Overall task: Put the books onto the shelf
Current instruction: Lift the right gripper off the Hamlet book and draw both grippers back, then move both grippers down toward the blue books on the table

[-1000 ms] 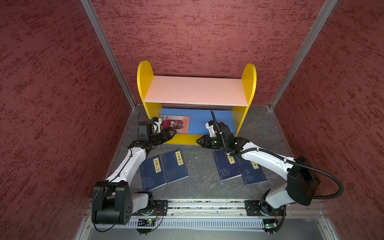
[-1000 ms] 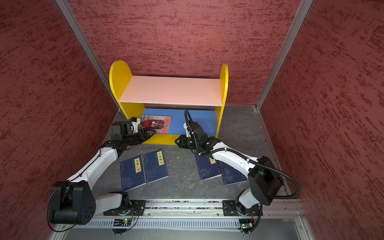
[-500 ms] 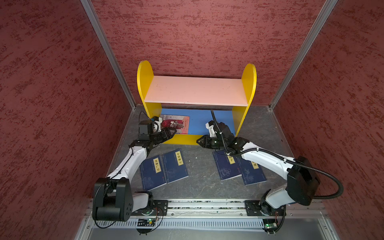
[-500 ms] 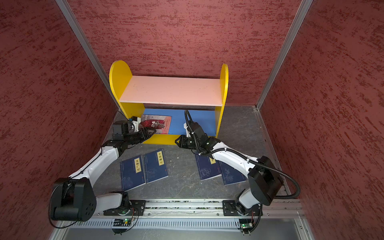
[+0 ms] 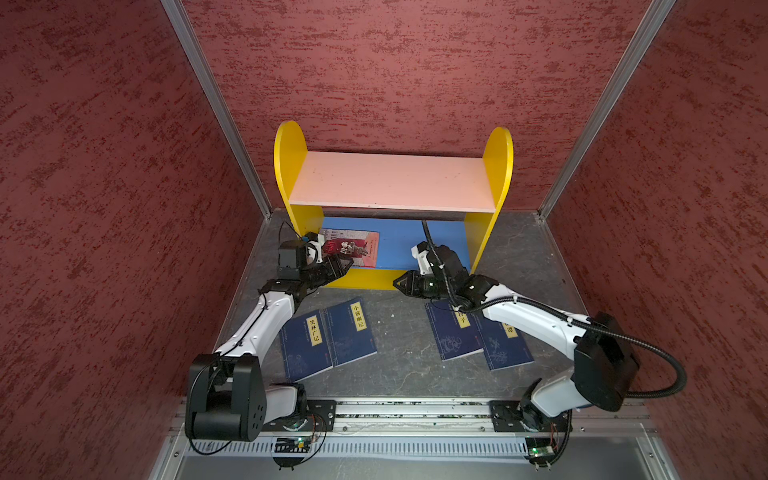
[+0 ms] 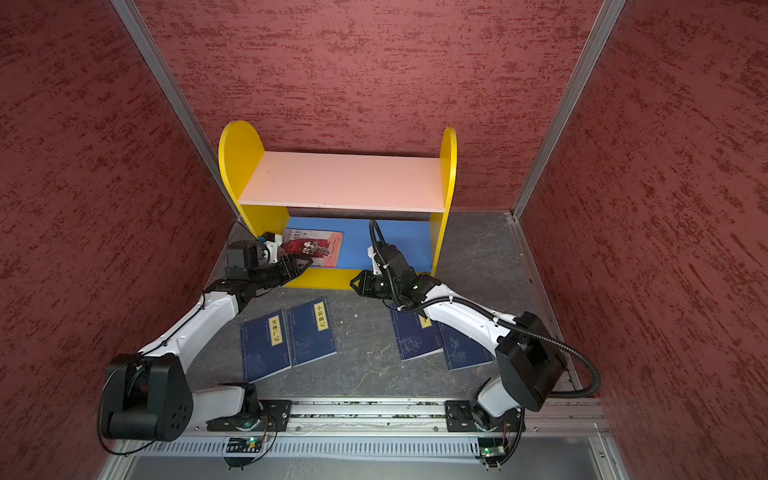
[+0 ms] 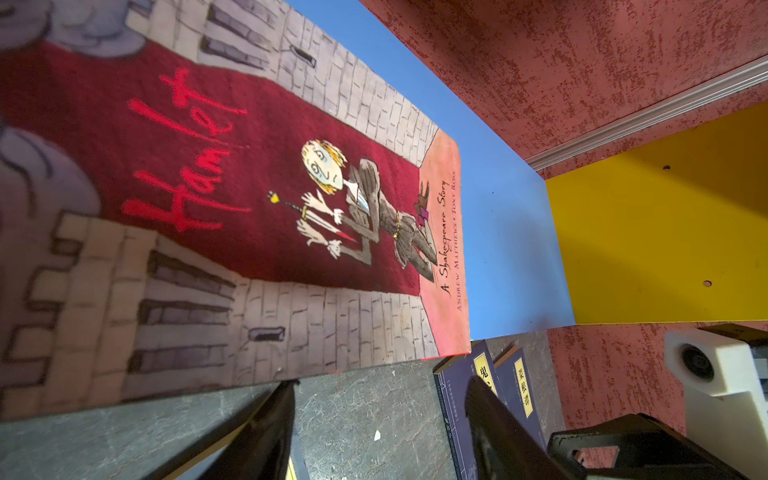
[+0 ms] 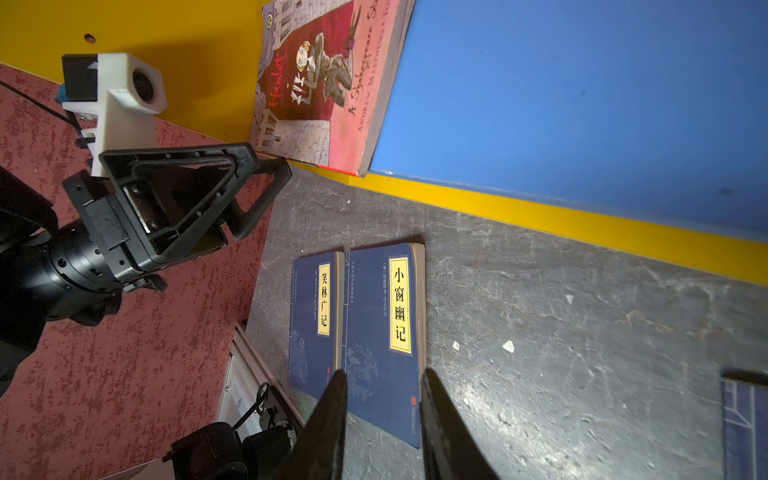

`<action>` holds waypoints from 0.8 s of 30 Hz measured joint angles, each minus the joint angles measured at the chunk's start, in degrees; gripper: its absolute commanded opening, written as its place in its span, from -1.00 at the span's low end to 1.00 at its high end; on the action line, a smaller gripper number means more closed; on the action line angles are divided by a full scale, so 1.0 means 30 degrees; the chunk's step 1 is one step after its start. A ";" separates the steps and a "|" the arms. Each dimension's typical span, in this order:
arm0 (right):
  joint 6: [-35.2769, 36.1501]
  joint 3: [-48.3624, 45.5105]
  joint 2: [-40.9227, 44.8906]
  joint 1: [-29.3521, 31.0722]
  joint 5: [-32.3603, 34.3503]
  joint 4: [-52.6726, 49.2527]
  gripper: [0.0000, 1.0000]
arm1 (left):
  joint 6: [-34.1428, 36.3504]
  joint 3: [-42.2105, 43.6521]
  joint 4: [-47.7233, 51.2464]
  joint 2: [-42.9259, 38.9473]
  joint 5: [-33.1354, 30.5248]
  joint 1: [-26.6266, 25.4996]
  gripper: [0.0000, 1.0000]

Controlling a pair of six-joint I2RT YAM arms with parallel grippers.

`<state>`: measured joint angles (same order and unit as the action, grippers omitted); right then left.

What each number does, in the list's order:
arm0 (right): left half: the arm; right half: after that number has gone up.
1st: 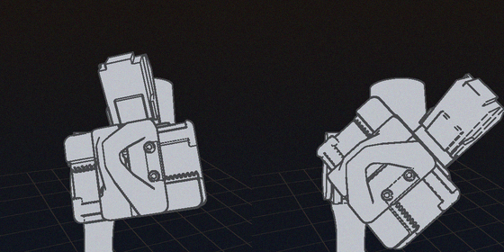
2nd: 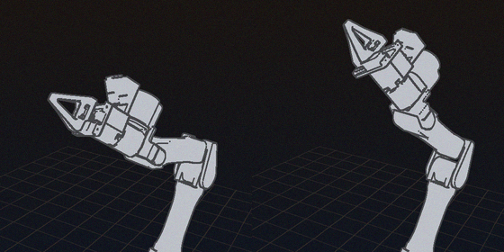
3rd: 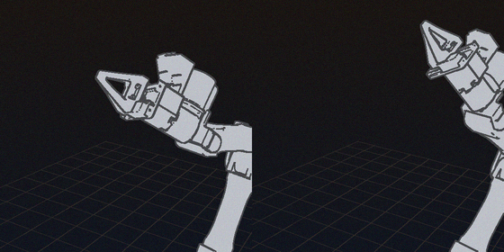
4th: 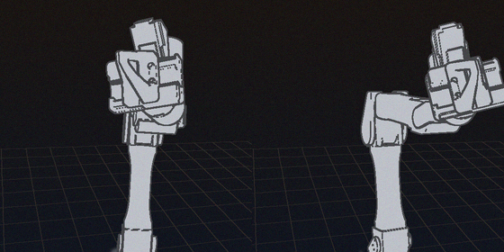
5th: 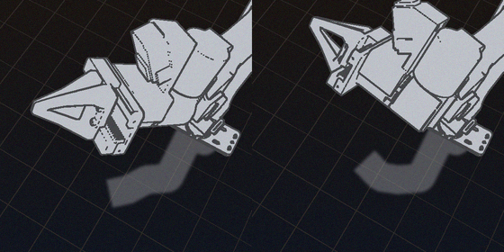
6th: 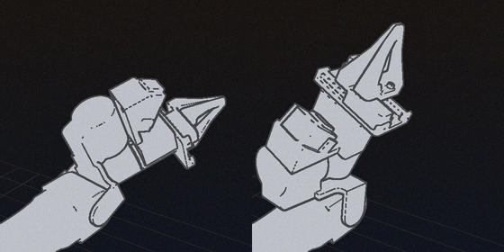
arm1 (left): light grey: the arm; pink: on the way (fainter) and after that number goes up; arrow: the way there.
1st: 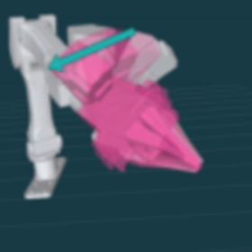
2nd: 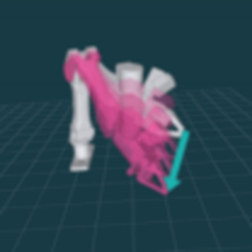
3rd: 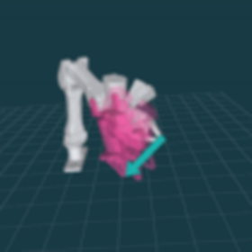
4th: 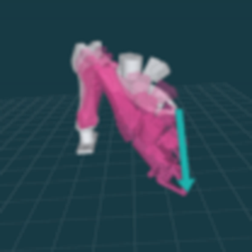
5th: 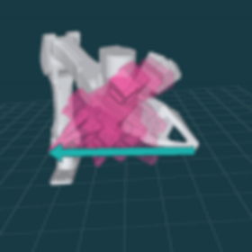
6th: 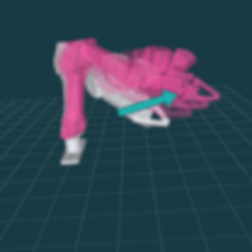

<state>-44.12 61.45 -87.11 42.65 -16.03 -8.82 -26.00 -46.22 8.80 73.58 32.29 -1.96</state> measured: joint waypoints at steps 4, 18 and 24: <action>0.0007 -0.0015 0.0007 0.0000 0.0029 -0.0015 -0.30 | -0.0007 -0.0131 0.0342 -0.0029 -0.0007 0.0000 0.34; 0.0080 -0.3096 0.3198 0.0182 -0.0641 -0.1384 0.04 | -0.0401 -0.1151 1.0054 -0.5996 0.0539 0.0437 0.49; -0.1078 -0.4830 0.4255 0.0313 0.0758 -0.3439 0.19 | -0.0597 0.0860 1.1329 -0.6011 0.1290 0.0874 0.51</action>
<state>-47.35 46.96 -74.35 43.59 -13.76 -19.14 -27.79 -43.64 42.78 55.55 36.16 0.67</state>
